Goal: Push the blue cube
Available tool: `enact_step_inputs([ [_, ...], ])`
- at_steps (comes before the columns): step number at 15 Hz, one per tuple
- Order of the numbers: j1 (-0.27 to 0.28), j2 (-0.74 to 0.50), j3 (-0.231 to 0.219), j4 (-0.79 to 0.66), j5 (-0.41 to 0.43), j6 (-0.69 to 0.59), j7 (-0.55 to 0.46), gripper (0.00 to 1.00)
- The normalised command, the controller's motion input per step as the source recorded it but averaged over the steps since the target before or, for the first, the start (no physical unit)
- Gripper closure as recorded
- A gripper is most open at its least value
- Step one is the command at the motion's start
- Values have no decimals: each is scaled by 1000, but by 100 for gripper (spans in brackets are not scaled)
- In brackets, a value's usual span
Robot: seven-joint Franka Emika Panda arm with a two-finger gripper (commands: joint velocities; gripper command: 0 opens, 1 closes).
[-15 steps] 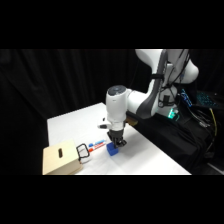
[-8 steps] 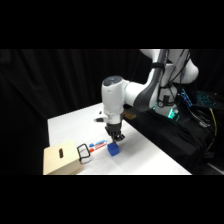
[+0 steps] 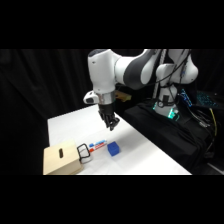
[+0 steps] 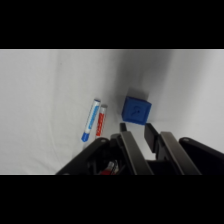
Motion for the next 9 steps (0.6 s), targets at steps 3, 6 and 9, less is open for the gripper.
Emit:
enact_step_inputs([
  [3, -67, -175, -15, 148, 135, -364, -204, 16],
  [6, -63, -189, -20, 150, 158, -374, -229, 0],
  [9, -42, -175, -36, 173, 86, -392, -109, 0],
])
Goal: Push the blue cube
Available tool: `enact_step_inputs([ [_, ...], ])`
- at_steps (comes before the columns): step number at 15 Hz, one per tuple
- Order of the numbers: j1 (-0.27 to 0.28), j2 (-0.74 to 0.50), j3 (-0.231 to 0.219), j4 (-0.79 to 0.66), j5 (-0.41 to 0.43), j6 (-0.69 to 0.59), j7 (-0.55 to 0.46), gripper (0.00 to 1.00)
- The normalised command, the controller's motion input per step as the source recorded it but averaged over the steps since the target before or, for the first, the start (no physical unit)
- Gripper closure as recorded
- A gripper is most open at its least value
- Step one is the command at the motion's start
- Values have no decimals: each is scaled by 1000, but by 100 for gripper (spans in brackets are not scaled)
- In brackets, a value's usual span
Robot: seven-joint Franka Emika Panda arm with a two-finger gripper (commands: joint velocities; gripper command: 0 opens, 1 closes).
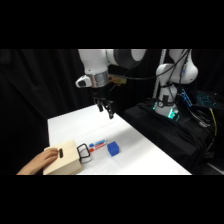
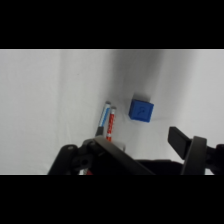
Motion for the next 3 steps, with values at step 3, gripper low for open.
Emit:
enact_step_inputs([
  [3, -48, -39, -44, 179, 89, -211, -83, 0],
])
